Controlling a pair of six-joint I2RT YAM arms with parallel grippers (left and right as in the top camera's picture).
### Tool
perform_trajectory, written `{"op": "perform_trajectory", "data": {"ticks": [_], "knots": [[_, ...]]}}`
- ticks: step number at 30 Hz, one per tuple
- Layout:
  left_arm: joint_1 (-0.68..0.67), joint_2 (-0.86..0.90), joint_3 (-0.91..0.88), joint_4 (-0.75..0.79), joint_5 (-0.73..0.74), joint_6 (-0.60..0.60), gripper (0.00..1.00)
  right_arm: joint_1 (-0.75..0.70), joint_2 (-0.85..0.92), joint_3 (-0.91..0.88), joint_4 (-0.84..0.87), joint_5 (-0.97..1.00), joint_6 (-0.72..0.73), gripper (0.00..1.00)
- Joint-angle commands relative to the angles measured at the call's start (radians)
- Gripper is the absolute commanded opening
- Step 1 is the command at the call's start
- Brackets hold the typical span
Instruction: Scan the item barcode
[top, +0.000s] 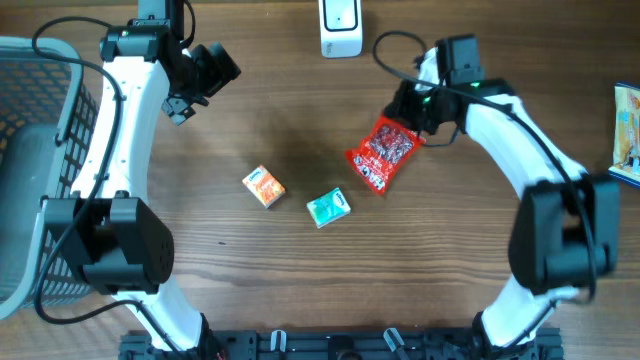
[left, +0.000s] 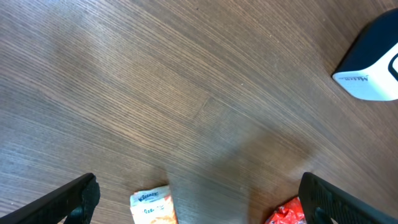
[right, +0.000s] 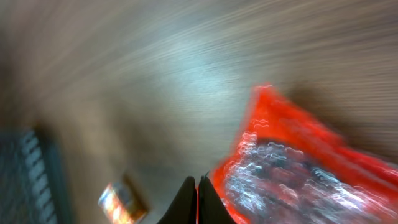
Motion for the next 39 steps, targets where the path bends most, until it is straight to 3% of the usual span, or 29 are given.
{"op": "perform_trajectory", "data": {"ticks": [1,5,8,9,11,13,16,19,22,25,27,31,35,39], "knots": [[0.0,-0.006,-0.003,0.0,-0.009,0.012,1.0,-0.014,0.197,-0.031,0.044,-0.354,-0.064,0.04],[0.0,-0.006,-0.003,0.0,-0.009,0.012,1.0,-0.077,0.314,-0.031,0.063,-0.373,-0.067,0.04],[0.0,-0.006,-0.003,0.0,-0.009,0.012,1.0,-0.194,0.224,-0.03,0.102,-0.676,-0.127,0.04],[0.0,-0.006,-0.003,0.0,-0.009,0.012,1.0,-0.212,0.185,-0.03,0.08,-0.692,-0.127,0.04],[0.0,-0.006,-0.003,0.0,-0.009,0.012,1.0,-0.209,0.087,-0.031,-0.06,-0.629,-0.196,0.04],[0.0,-0.006,-0.003,0.0,-0.009,0.012,1.0,-0.146,0.055,-0.037,-0.207,-0.439,-0.253,0.04],[0.0,-0.006,-0.003,0.0,-0.009,0.012,1.0,-0.027,0.077,-0.177,-0.033,-0.321,-0.078,0.04],[0.0,-0.006,-0.003,0.0,-0.009,0.012,1.0,-0.028,0.118,-0.267,0.098,-0.184,0.022,0.04],[0.0,-0.006,-0.003,0.0,-0.009,0.012,1.0,-0.078,0.126,-0.265,0.086,-0.204,-0.121,0.04],[0.0,-0.006,-0.003,0.0,-0.009,0.012,1.0,-0.145,0.116,-0.208,0.034,-0.593,-0.31,0.04],[0.0,-0.006,-0.003,0.0,-0.009,0.012,1.0,-0.194,0.105,-0.172,0.083,-0.686,-0.265,0.04],[0.0,-0.006,-0.003,0.0,-0.009,0.012,1.0,-0.157,0.106,-0.196,0.105,-0.452,-0.222,0.04],[0.0,-0.006,-0.003,0.0,-0.009,0.012,1.0,-0.045,0.203,-0.252,0.246,-0.38,-0.116,0.04],[0.0,-0.006,-0.003,0.0,-0.009,0.012,1.0,-0.053,0.259,-0.252,0.275,-0.472,-0.063,0.04]]}}
